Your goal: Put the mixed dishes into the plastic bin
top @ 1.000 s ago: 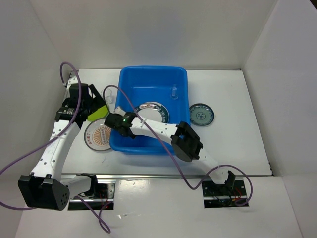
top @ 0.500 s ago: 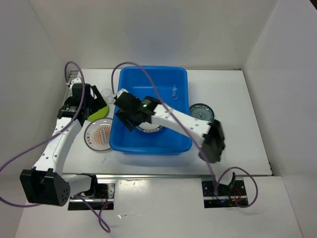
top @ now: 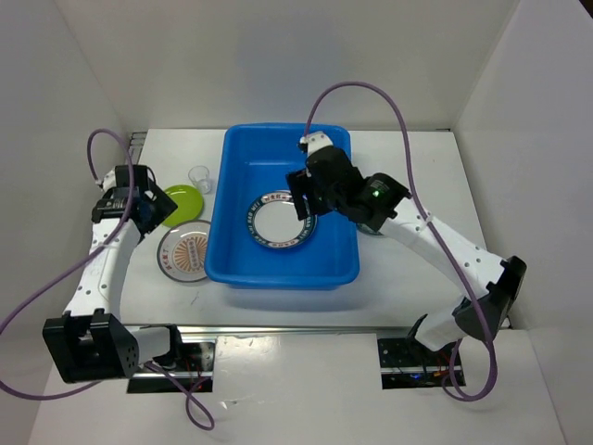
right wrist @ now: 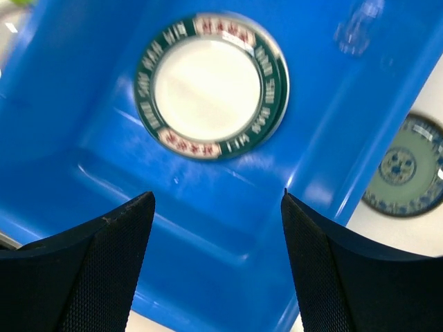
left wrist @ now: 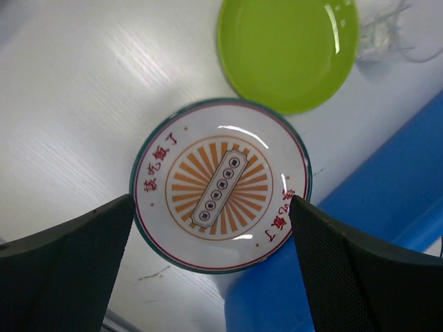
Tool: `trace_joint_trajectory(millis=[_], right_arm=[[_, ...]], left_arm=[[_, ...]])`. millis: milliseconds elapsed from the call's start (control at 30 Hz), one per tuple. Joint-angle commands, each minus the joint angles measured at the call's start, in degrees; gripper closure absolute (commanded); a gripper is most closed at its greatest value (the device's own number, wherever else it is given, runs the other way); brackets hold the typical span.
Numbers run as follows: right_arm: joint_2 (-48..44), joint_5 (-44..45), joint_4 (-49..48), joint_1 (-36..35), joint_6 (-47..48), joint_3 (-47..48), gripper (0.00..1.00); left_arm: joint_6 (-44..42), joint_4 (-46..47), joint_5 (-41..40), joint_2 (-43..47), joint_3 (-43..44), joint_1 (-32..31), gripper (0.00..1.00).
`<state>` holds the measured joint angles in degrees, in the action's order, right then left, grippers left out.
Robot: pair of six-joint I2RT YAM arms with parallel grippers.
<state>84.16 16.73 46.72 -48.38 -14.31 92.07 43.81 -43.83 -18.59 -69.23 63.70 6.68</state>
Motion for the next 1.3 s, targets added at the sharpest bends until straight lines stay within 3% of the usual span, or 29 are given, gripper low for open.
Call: trace_joint_trajectory(millis=[0, 200, 333, 433, 800, 967, 1100, 1267], right_arm=[[-1.98, -0.21, -3.38, -0.40, -1.43, -4.17, 0.21], [-5.67, -2.93, -3.39, 2.23, -1.43, -8.39, 0.21], [-5.67, -3.46, -2.34, 3.56, -0.82, -8.93, 0.21], [-5.15, -4.95, -1.73, 4.08, -0.81, -9.46, 0.21], [-0.93, -2.32, 4.34, 4.08, 0.95, -5.06, 0.21], [-0.22, -2.32, 4.87, 4.08, 1.47, -4.45, 0.21], [-0.84, -1.71, 4.87, 4.08, 1.47, -4.45, 0.21], [-1.37, 0.32, 6.02, 4.08, 0.95, -4.45, 0.21]], left_arm=[[6.87, -2.84, 9.25, 0.84, -6.90, 2.37, 0.01], [13.31, -2.22, 6.55, 4.98, -14.30, 2.90, 0.01], [15.59, 5.40, 9.53, 8.92, -19.83, 2.90, 0.01], [17.79, 7.79, 7.17, 12.53, -23.53, 2.90, 0.01], [25.88, 13.07, 11.11, 15.09, -34.25, 2.90, 0.01], [26.50, 15.61, 8.58, 15.09, -34.26, 2.90, 0.01], [27.12, 19.31, 8.57, 16.41, -36.36, 2.90, 0.15], [28.87, 18.09, 7.08, 12.90, -36.37, 2.90, 0.15]])
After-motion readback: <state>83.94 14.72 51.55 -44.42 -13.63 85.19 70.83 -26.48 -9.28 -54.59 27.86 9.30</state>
